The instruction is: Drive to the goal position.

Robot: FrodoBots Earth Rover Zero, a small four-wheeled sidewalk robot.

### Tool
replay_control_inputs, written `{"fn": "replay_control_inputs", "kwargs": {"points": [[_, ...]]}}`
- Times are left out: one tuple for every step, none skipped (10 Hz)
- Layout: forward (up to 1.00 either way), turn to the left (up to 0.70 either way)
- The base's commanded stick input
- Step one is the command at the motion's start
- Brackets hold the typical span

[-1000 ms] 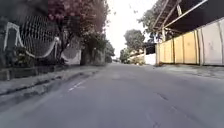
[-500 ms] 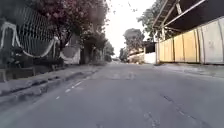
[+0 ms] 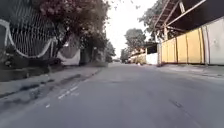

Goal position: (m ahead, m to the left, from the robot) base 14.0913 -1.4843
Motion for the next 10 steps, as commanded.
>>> {"fn": "replay_control_inputs", "kwargs": {"points": [[1.0, 0.0], [1.0, 0.0], [1.0, 0.0], [1.0, 0.0], [1.0, -0.1], [1.0, -0.4], [1.0, -0.32], [1.0, -0.13], [1.0, -0.07], [1.0, 0.0]]}}
